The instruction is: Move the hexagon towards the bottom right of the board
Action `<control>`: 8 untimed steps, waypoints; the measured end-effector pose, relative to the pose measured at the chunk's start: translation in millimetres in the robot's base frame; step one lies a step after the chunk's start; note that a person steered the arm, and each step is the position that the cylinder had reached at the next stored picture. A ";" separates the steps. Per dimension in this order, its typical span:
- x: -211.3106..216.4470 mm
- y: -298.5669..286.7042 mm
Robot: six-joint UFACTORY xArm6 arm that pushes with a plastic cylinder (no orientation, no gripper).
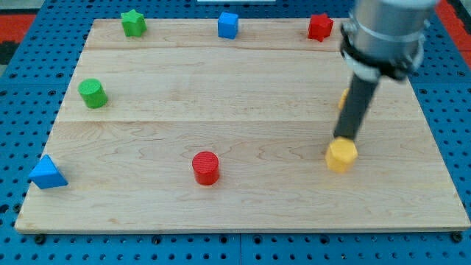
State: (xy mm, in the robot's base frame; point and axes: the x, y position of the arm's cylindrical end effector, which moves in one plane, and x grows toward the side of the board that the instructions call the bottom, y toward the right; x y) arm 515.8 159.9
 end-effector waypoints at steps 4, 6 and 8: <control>79.7 -16.2; 52.6 -69.5; 58.1 36.7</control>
